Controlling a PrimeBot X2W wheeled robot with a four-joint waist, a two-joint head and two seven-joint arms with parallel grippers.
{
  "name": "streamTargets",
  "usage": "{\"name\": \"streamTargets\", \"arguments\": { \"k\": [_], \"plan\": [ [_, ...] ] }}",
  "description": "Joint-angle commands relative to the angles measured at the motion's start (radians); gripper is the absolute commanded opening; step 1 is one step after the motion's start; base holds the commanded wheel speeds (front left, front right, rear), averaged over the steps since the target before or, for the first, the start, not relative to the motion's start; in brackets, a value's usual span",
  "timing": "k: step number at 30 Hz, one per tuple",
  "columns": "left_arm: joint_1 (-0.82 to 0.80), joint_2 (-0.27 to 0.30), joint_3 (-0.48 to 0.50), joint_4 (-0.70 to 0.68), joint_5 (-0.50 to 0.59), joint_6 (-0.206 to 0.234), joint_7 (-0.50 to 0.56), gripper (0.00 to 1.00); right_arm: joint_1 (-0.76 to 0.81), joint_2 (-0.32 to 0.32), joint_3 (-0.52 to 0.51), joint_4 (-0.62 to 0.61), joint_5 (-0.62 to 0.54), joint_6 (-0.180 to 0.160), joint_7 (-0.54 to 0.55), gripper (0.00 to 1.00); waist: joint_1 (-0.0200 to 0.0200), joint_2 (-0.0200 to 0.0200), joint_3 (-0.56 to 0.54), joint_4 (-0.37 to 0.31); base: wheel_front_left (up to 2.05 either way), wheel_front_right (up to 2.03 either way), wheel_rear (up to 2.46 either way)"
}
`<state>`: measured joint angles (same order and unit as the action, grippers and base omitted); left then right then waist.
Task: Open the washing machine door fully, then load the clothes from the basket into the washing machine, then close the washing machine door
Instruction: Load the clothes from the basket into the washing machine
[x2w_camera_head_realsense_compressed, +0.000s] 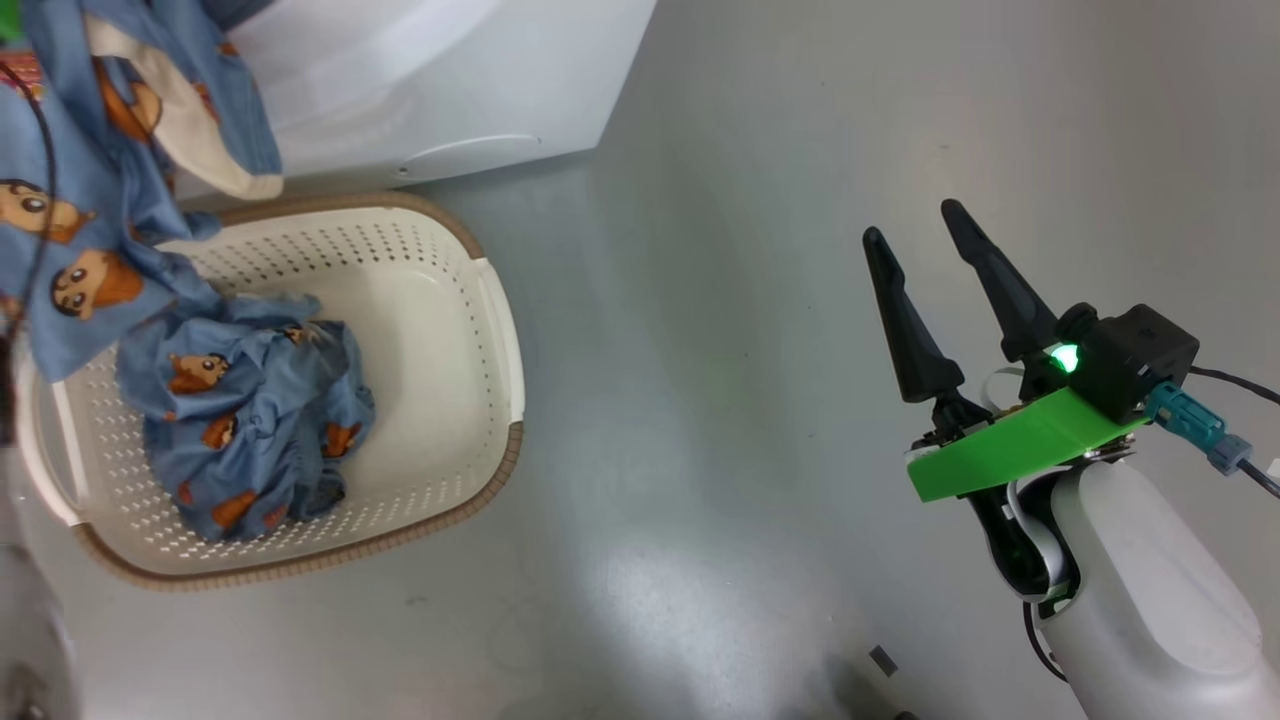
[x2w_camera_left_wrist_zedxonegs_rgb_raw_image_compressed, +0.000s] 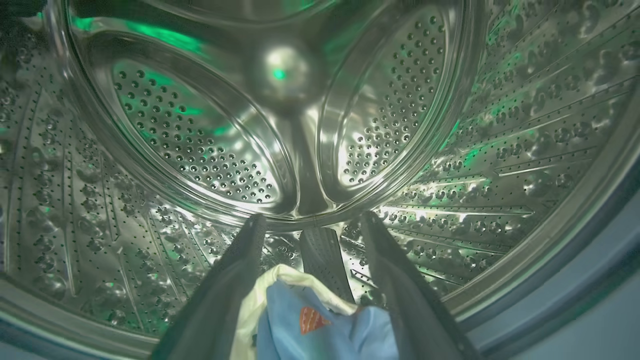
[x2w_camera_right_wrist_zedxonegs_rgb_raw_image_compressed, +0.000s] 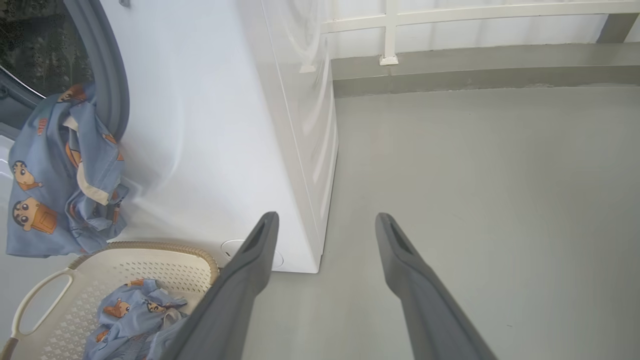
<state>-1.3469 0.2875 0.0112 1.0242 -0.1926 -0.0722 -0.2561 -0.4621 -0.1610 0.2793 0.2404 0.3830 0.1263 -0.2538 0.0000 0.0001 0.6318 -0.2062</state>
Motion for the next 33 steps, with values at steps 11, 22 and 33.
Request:
{"name": "streamTargets", "arguments": {
  "k": [11, 22, 33],
  "plan": [
    [0.24, -0.025, 0.096, -0.269, 0.021, 0.009, -0.006, 1.0, 0.016, -0.021, -0.009, -0.013, 0.008, 0.004, -0.008, 1.0, 0.0, -0.0001, -0.069, 0.041, 0.0, 0.0, 0.0],
    [0.485, -0.085, 0.147, -0.409, 0.071, -0.015, -0.006, 1.0, 0.054, -0.047, -0.033, -0.001, 0.009, 0.004, -0.008, 1.0, 0.0, -0.0001, -0.183, 0.084, 0.0, 0.0, 0.0],
    [0.69, -0.151, 0.166, -0.488, 0.118, -0.027, -0.006, 1.0, 0.119, -0.085, -0.066, 0.006, 0.009, 0.004, -0.008, 1.0, 0.0, -0.0001, -0.286, 0.152, 0.0, 0.0, 0.0]
  ]
}}
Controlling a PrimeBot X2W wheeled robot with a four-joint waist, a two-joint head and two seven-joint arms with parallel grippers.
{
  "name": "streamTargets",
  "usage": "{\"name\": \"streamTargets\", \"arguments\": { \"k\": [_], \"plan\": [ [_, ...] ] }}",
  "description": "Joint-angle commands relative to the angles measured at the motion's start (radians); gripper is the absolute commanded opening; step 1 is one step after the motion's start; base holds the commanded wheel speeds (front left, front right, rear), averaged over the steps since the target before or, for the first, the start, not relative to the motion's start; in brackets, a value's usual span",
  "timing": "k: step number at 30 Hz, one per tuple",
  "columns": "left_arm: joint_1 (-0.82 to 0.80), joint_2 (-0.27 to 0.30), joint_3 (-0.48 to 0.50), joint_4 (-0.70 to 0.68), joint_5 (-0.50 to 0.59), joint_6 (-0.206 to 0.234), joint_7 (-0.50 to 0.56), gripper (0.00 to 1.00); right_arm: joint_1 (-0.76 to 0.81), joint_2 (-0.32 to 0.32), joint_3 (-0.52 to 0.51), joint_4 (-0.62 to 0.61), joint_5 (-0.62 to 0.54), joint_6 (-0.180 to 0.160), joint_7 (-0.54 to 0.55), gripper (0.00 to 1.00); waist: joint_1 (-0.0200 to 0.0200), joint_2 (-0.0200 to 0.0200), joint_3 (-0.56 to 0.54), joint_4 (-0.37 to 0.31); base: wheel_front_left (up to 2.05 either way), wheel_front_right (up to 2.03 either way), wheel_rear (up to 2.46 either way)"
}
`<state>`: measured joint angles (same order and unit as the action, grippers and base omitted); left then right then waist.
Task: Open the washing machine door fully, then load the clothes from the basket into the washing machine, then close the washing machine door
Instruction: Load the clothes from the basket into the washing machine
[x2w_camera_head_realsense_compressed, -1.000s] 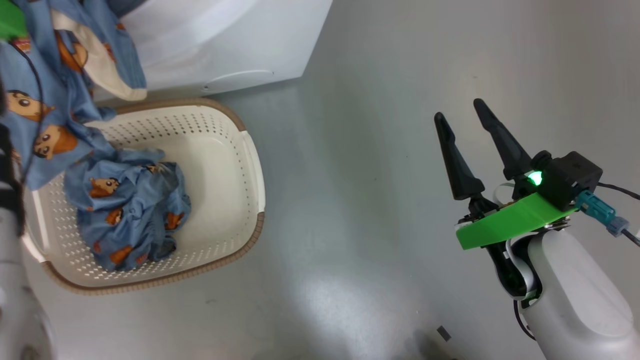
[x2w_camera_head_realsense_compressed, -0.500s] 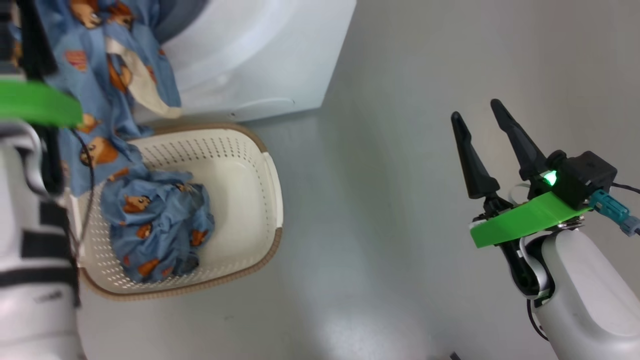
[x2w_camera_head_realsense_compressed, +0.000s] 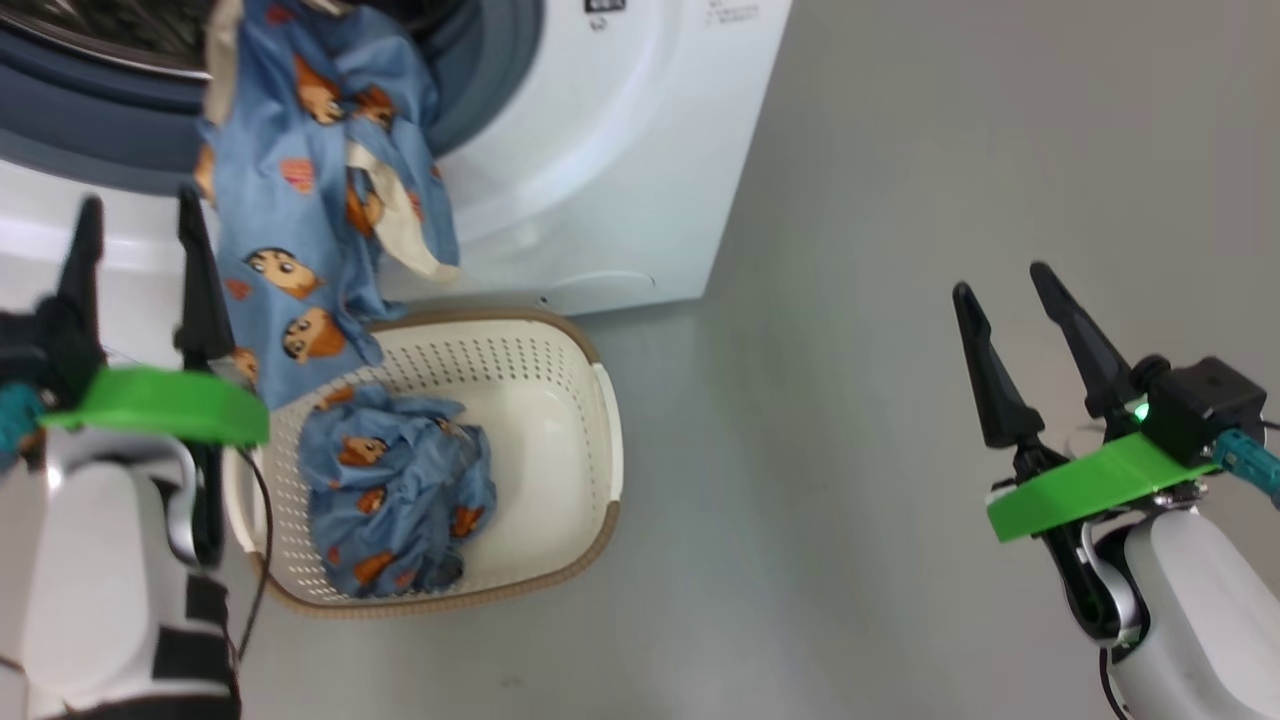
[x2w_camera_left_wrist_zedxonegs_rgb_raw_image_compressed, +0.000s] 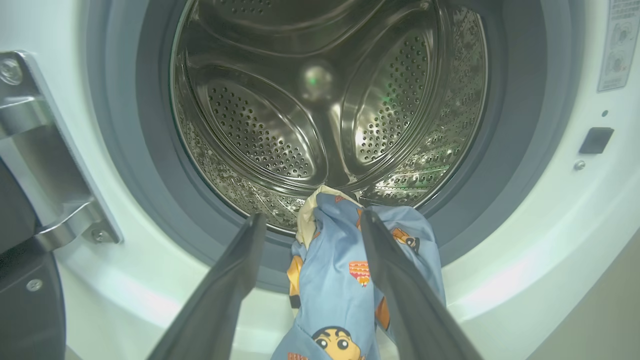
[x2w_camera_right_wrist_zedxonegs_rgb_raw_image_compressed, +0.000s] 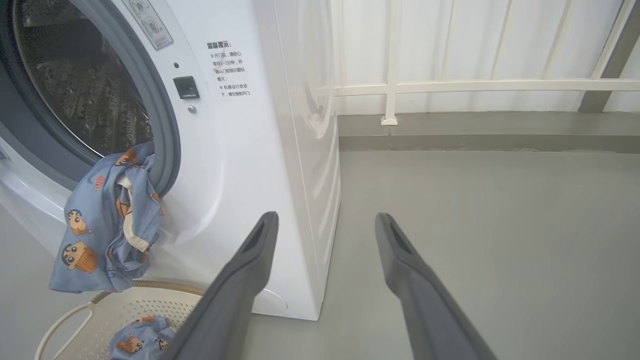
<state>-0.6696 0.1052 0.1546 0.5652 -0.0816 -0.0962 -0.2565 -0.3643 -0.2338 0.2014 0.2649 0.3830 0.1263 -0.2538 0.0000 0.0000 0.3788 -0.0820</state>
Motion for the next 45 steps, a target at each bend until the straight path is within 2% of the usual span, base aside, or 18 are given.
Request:
{"name": "streamTargets", "arguments": {
  "k": [1, 15, 26, 35, 45],
  "plan": [
    [0.03, 0.027, 0.021, -0.037, 0.012, -0.004, -0.005, 1.0, 0.027, -0.014, 0.011, -0.018, 0.009, 0.004, -0.008, 1.0, 0.0, 0.0, -0.042, 0.032, 0.0, 0.0, 0.0],
    [0.286, -0.018, 0.028, -0.132, 0.019, -0.019, -0.005, 1.0, 0.146, -0.034, -0.003, -0.008, 0.023, 0.004, -0.008, 1.0, 0.0, 0.0, -0.191, 0.073, 0.0, 0.0, 0.0],
    [0.453, -0.025, 0.029, -0.216, 0.016, -0.028, -0.005, 1.0, 0.234, -0.042, -0.012, -0.012, 0.031, 0.004, -0.008, 1.0, 0.0, 0.0, -0.283, 0.09, 0.0, 0.0, 0.0],
    [0.571, -0.025, 0.041, -0.298, -0.008, -0.032, -0.005, 1.0, 0.284, -0.047, -0.023, -0.033, 0.031, 0.004, -0.008, 1.0, 0.0, 0.0, -0.306, 0.092, 0.0, 0.0, 0.0],
    [0.598, -0.029, 0.051, -0.326, -0.013, -0.033, -0.005, 1.0, 0.289, -0.047, -0.026, -0.039, 0.029, 0.004, -0.008, 1.0, 0.0, 0.0, -0.297, 0.084, 0.0, 0.0, 0.0]
  ]
}}
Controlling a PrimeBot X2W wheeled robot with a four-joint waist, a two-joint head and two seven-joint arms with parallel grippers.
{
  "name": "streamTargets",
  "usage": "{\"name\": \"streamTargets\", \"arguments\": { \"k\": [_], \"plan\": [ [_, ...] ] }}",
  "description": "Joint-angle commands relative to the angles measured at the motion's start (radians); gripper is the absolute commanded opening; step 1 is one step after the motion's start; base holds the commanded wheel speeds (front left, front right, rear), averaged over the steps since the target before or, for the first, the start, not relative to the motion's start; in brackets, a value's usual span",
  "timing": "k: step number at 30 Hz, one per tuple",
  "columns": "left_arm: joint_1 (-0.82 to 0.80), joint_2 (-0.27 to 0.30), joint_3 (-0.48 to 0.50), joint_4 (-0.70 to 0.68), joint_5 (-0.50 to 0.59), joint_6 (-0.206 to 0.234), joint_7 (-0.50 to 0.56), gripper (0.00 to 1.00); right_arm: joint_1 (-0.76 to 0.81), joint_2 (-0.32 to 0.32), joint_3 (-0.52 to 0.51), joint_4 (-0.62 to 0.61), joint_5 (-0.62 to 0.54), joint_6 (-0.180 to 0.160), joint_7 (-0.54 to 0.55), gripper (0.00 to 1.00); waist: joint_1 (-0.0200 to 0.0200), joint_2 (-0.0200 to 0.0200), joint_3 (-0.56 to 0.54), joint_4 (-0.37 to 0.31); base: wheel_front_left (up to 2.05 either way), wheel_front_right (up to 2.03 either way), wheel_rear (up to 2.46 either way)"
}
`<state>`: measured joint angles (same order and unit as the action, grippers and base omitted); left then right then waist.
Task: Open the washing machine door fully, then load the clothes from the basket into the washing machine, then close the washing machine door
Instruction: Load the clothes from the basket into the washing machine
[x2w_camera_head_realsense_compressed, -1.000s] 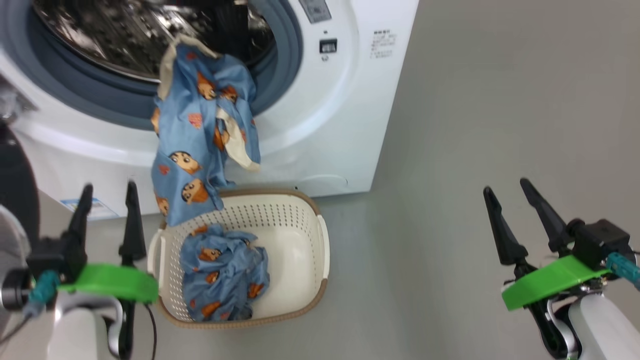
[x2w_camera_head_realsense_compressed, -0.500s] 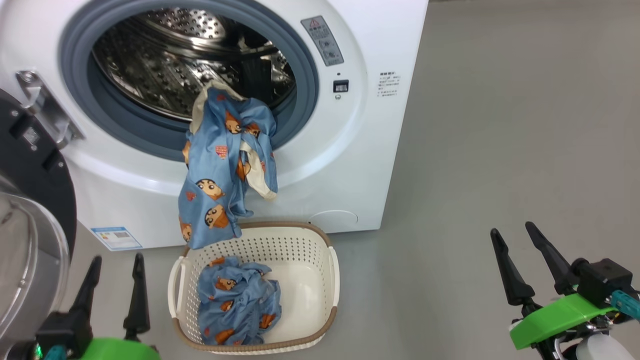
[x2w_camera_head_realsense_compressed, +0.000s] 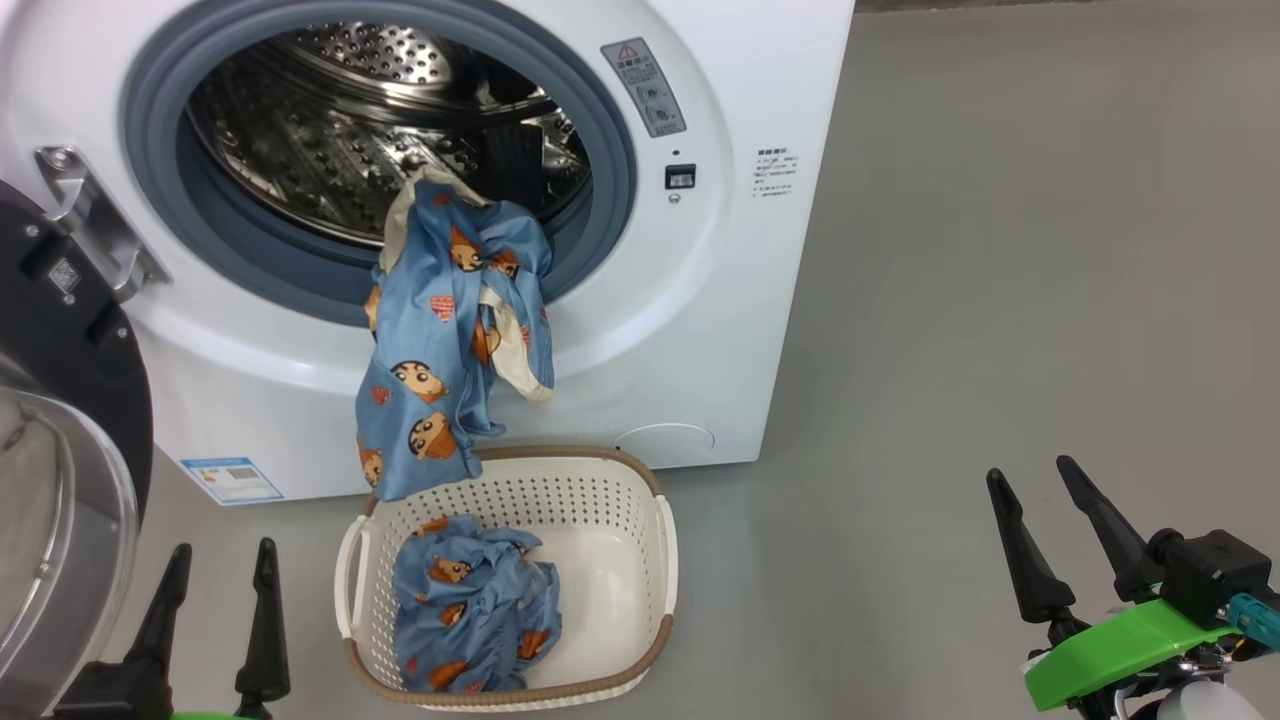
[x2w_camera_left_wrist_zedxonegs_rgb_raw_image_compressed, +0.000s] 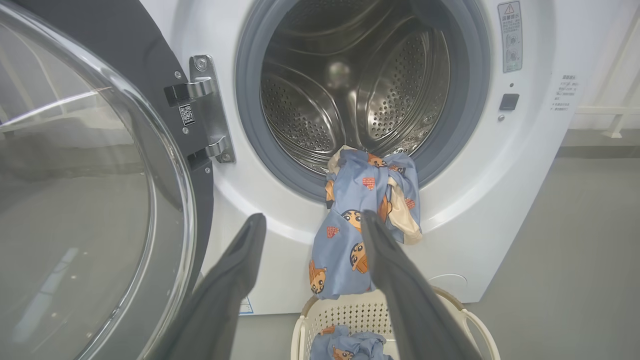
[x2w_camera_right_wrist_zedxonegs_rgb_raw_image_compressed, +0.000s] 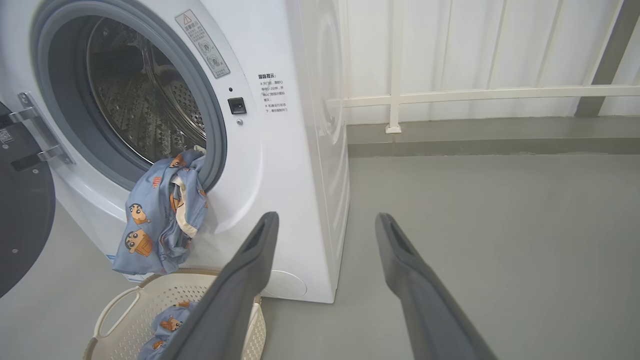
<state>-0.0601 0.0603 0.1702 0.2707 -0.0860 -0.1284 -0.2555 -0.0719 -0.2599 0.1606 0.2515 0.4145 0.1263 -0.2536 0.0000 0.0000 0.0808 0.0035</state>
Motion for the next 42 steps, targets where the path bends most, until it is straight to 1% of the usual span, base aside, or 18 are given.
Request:
{"name": "streamTargets", "arguments": {
  "k": [1, 10, 19, 20, 31, 42],
  "plan": [
    [-0.014, 0.016, 0.036, -0.032, -0.008, -0.001, -0.006, 1.0, -0.004, -0.021, 0.015, -0.026, -0.003, 0.004, -0.008, 1.0, 0.0, 0.0, 0.003, -0.002, 0.0, 0.0, 0.0],
    [-0.049, 0.014, 0.033, -0.013, -0.014, -0.002, -0.006, 1.0, -0.028, -0.021, 0.011, -0.032, -0.007, 0.004, -0.008, 1.0, 0.0, 0.0, 0.047, -0.012, 0.0, 0.0, 0.0],
    [-0.181, 0.026, -0.004, 0.083, -0.046, -0.002, -0.006, 1.0, -0.102, -0.015, 0.02, -0.043, -0.016, 0.004, -0.008, 1.0, 0.0, 0.0, 0.171, -0.028, 0.0, 0.0, 0.0],
    [-0.181, 0.026, -0.004, 0.083, -0.046, -0.002, -0.006, 1.0, -0.102, -0.015, 0.02, -0.043, -0.016, 0.004, -0.008, 1.0, 0.0, 0.0, 0.171, -0.028, 0.0, 0.0, 0.0],
    [-0.411, 0.076, -0.036, 0.274, -0.078, -0.002, -0.006, 1.0, -0.225, 0.007, 0.038, -0.057, -0.029, 0.004, -0.008, 1.0, 0.0, 0.0, 0.331, -0.065, 0.0, 0.0, 0.0],
    [-0.668, 0.137, -0.098, 0.485, -0.113, -0.002, -0.006, 1.0, -0.32, 0.015, 0.067, -0.066, -0.033, 0.004, -0.008, 1.0, 0.0, 0.0, 0.48, -0.096, 0.0, 0.0, 0.0]
  ]
}}
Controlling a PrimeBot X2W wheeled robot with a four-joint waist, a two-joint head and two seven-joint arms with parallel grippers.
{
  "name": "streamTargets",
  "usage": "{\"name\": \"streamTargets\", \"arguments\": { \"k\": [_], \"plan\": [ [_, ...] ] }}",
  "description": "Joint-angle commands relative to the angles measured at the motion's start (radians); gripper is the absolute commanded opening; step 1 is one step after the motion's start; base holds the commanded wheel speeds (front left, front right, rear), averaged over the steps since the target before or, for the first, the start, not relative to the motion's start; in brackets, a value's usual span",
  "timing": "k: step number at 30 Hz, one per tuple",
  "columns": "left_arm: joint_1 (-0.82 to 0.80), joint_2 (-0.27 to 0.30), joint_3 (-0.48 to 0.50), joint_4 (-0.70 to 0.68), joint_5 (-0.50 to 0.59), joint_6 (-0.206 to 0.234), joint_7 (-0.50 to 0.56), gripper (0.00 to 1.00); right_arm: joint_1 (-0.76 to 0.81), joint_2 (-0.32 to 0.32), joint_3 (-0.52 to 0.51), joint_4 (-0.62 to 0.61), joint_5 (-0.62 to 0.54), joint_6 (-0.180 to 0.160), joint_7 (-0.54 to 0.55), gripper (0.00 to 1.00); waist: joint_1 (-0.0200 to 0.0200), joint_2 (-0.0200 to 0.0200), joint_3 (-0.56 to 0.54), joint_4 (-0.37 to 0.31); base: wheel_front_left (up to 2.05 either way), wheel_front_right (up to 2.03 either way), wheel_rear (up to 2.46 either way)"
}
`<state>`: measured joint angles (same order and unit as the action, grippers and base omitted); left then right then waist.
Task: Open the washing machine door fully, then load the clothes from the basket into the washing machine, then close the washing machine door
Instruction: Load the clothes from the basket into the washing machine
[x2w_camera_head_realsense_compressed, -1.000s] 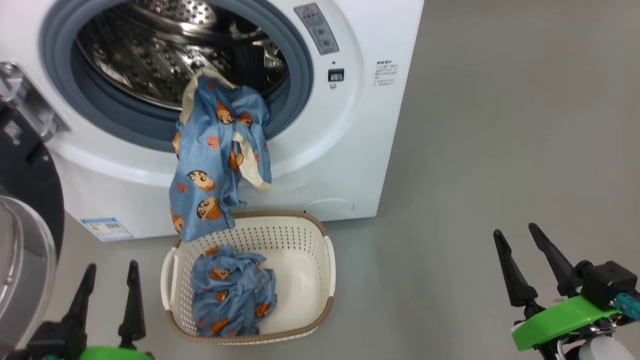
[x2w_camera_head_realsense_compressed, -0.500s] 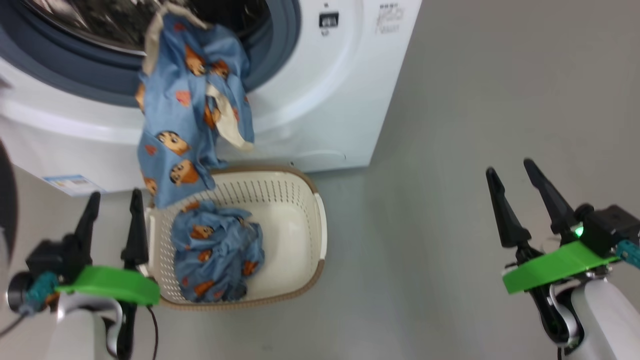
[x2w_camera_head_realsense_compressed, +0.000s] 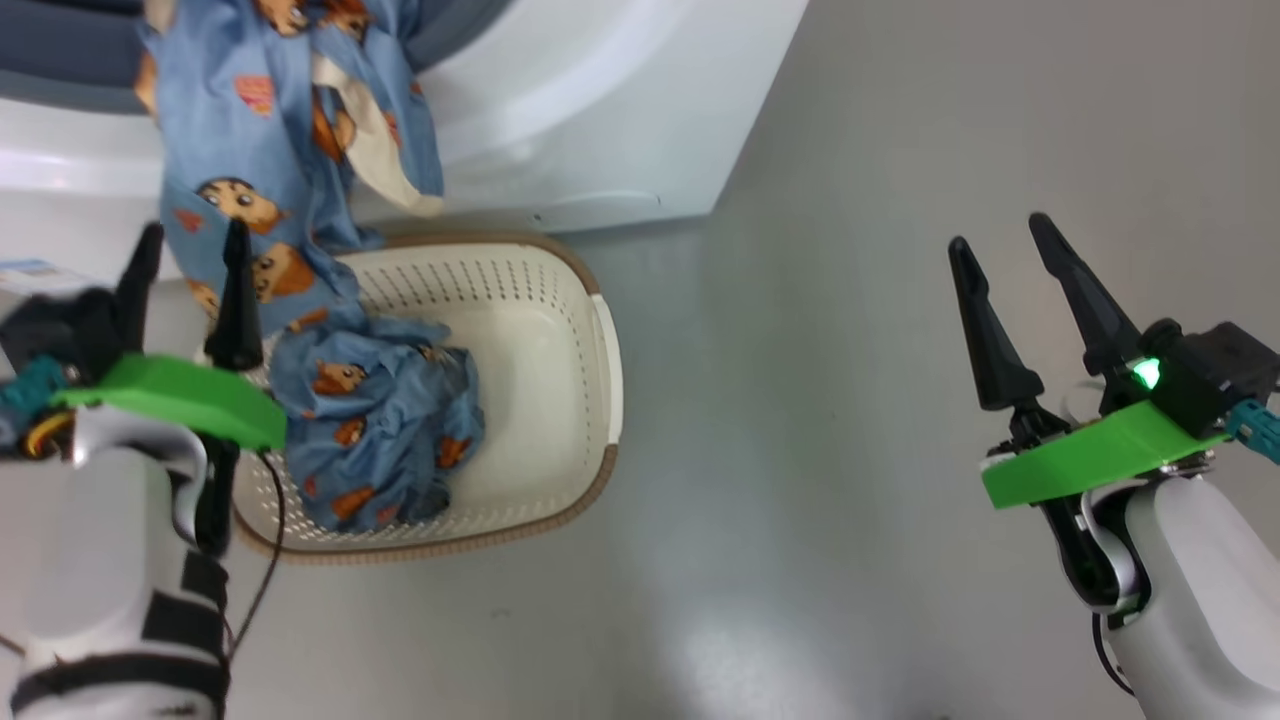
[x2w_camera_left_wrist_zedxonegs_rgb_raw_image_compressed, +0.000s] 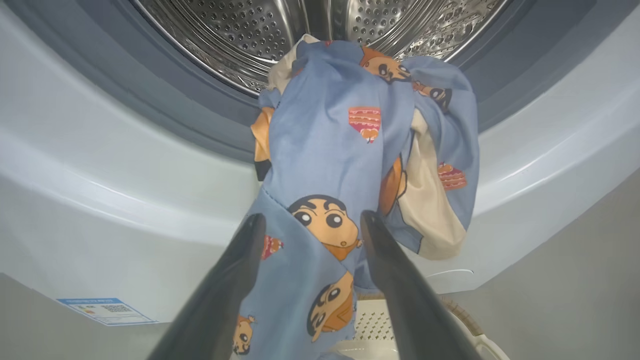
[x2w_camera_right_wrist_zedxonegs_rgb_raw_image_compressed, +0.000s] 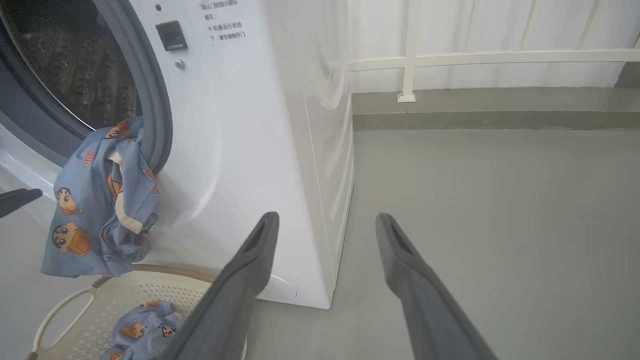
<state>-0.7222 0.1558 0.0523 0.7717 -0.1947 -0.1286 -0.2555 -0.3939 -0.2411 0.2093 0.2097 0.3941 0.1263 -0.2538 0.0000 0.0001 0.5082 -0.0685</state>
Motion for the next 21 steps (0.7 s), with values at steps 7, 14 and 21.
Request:
{"name": "streamTargets", "arguments": {
  "k": [7, 14, 21],
  "plan": [
    [-0.133, 0.085, -0.009, 0.103, -0.024, -0.002, -0.006, 1.0, -0.034, 0.008, 0.04, -0.026, -0.017, 0.004, -0.008, 1.0, 0.0, -0.0001, 0.104, -0.054, 0.0, 0.0, 0.0],
    [-0.232, 0.109, -0.079, 0.197, -0.053, -0.002, -0.006, 1.0, -0.049, 0.015, 0.05, -0.025, -0.018, 0.004, -0.008, 1.0, 0.0, -0.0001, 0.136, -0.076, 0.0, 0.0, 0.0],
    [-0.273, 0.115, -0.137, 0.196, -0.118, -0.002, -0.006, 1.0, -0.056, 0.019, 0.056, -0.031, -0.019, 0.004, -0.008, 1.0, 0.0, -0.0001, 0.153, -0.087, 0.0, 0.0, 0.0]
  ]
}}
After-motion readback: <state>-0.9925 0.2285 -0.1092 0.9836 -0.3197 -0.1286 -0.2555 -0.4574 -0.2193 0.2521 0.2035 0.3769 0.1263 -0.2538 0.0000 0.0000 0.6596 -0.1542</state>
